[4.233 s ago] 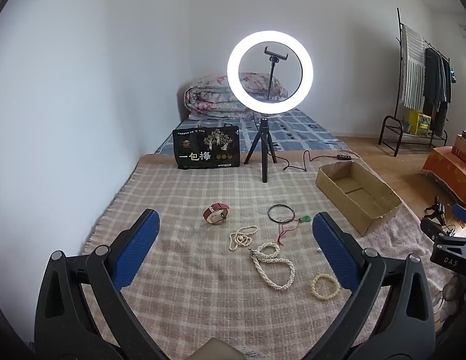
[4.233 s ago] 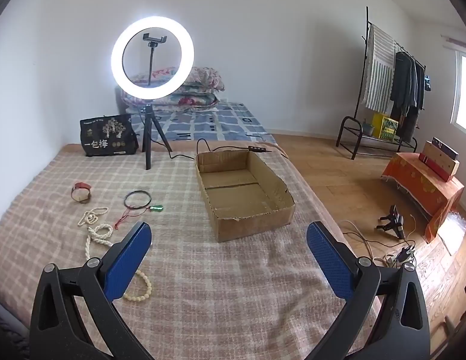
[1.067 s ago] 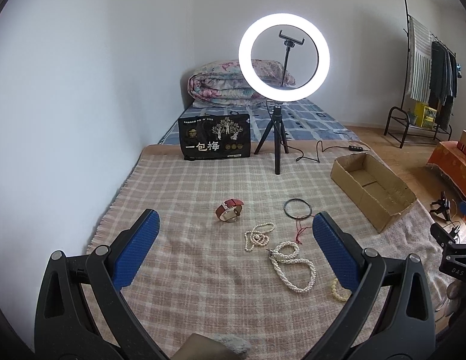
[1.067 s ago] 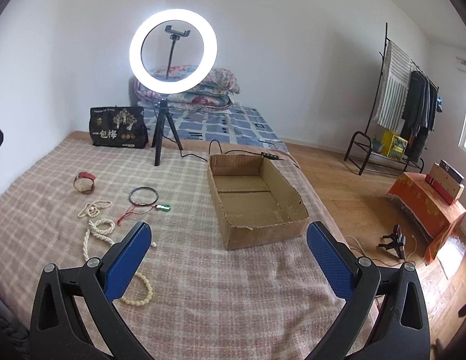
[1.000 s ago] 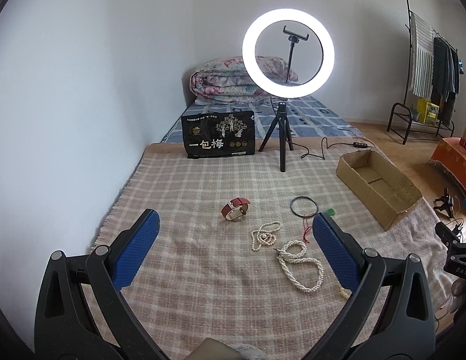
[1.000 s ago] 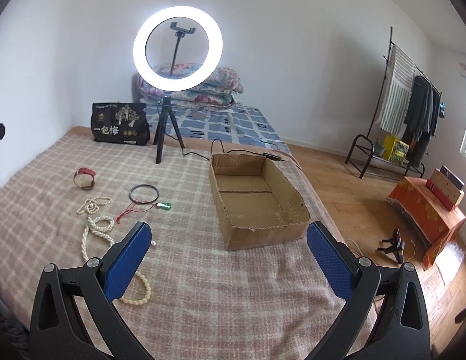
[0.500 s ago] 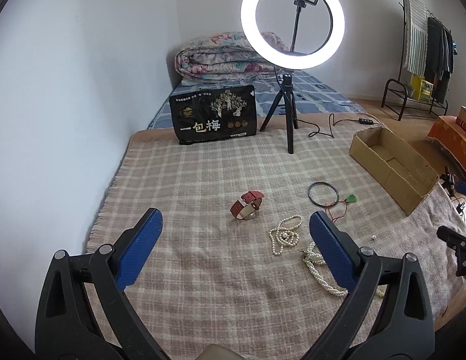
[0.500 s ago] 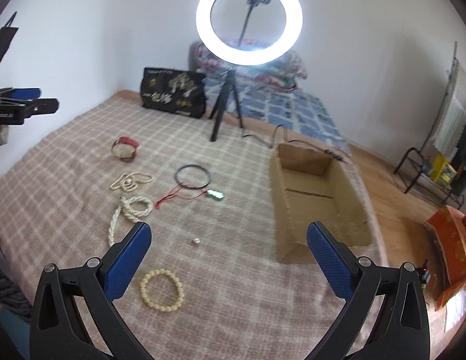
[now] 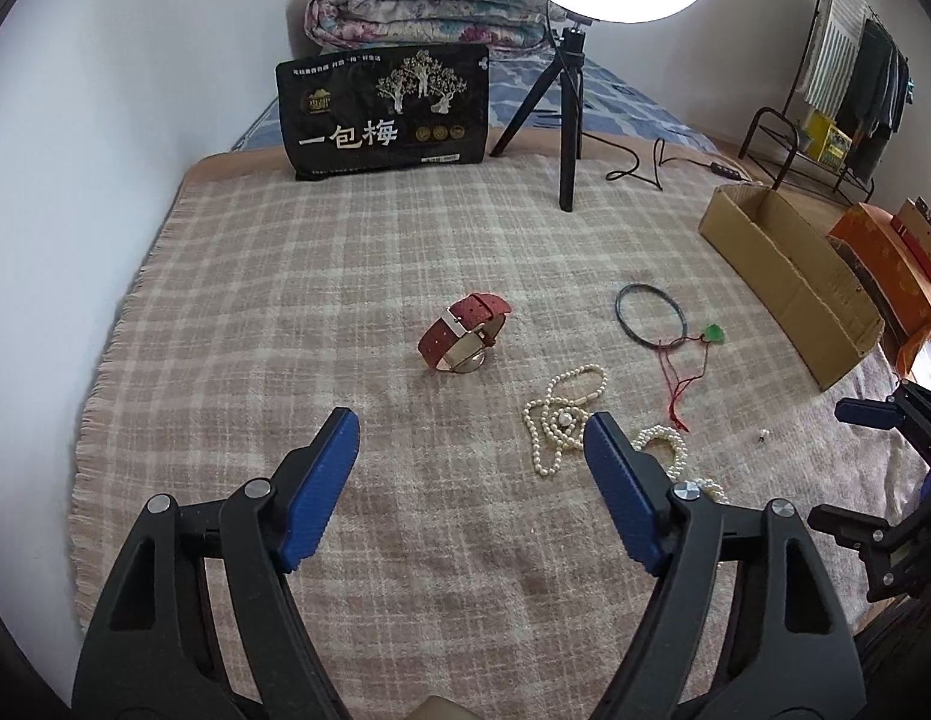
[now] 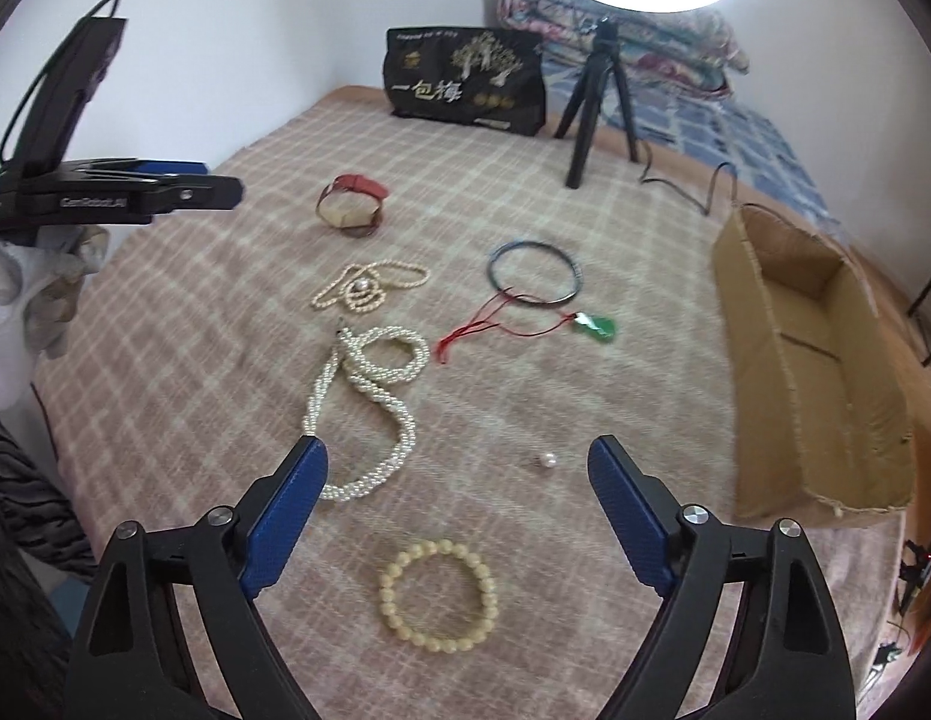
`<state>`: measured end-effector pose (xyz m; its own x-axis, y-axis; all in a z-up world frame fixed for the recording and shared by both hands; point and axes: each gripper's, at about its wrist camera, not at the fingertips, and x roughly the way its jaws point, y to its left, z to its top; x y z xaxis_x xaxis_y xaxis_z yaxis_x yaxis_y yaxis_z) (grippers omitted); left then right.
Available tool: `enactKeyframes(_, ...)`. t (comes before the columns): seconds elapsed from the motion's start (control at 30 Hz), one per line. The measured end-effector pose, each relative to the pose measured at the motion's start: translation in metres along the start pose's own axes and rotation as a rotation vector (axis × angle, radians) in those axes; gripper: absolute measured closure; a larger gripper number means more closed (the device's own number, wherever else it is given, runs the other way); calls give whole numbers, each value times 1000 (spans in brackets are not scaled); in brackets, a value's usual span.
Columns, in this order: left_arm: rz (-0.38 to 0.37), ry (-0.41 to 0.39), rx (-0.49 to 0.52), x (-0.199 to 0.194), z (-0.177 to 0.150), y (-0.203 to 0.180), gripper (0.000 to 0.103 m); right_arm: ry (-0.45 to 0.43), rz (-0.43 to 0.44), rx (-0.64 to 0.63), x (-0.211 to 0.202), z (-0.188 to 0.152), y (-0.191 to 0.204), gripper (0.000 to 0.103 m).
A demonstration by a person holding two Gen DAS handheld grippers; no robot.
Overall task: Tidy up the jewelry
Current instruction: 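Move left tool toward the red-strapped watch while right tool approaches the twisted pearl necklace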
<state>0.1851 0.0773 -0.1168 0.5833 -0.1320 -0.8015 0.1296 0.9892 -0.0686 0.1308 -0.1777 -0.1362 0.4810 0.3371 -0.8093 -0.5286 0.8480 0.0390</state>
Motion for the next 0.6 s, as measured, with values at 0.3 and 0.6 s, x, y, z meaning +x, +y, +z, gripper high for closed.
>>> enactKeyframes(0.3, 1, 54, 35, 49, 19, 10, 23, 80, 77, 2, 35, 9, 1, 31)
enactKeyframes(0.6, 16, 75, 70, 76, 32, 10, 23, 113, 110, -29, 51, 17, 15, 31)
